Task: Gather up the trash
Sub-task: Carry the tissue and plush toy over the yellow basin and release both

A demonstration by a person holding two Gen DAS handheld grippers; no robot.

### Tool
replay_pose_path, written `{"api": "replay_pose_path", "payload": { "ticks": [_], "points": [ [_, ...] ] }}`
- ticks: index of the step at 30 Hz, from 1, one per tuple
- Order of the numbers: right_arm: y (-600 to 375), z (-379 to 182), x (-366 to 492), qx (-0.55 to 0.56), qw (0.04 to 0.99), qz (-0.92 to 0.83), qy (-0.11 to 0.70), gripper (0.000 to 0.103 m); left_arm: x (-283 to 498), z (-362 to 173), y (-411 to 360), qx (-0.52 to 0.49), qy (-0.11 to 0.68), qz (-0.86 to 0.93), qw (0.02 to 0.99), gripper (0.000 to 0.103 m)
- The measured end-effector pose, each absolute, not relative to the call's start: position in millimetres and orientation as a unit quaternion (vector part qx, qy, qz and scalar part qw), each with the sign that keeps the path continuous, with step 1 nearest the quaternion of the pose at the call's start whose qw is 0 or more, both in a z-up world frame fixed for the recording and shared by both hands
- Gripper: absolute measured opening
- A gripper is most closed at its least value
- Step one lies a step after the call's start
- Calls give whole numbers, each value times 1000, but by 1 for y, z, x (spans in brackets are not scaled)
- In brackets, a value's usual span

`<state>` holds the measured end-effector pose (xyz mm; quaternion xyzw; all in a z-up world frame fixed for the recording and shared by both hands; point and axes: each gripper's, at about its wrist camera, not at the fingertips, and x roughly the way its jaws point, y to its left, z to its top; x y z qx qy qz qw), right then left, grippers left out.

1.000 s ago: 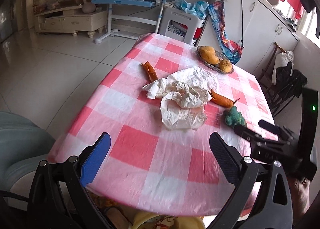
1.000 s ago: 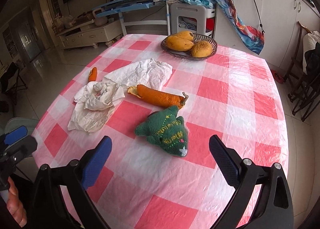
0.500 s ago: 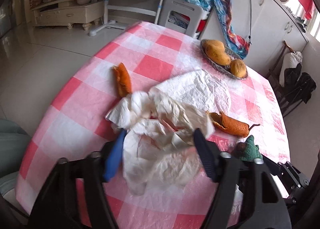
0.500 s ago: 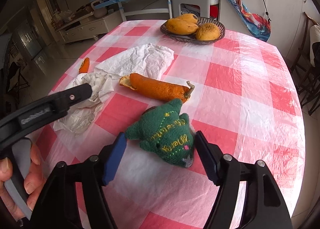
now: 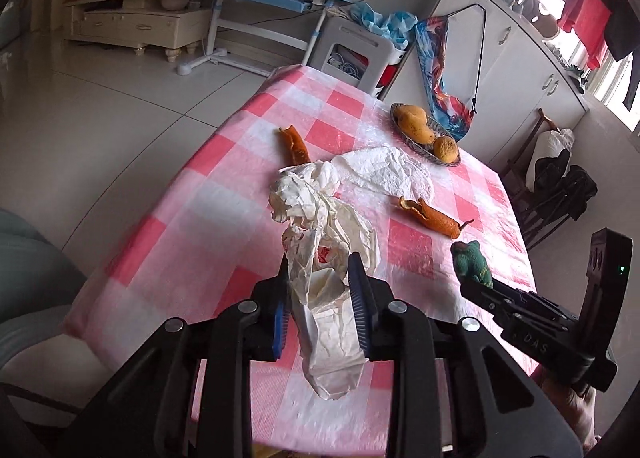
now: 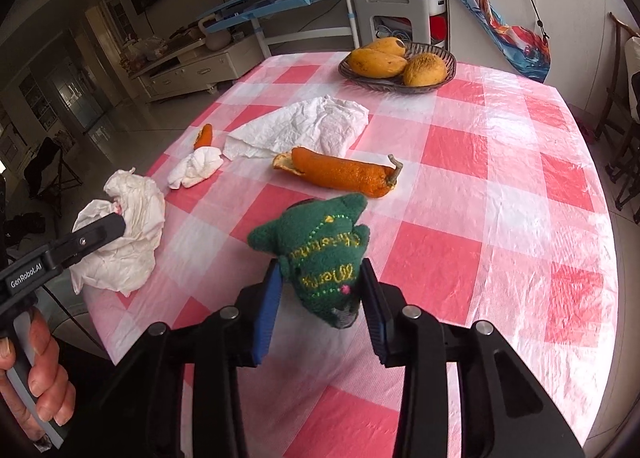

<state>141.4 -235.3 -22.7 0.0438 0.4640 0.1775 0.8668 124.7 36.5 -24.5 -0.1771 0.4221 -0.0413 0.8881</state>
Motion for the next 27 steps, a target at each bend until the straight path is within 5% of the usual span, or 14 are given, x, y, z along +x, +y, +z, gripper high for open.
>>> {"api": "replay_pose_path", "payload": {
  "ticks": [27],
  "points": [
    [-189,-36,-34,22,837,242,489,39,-21,-7,29,-108,405,-78,905,27]
  ]
}}
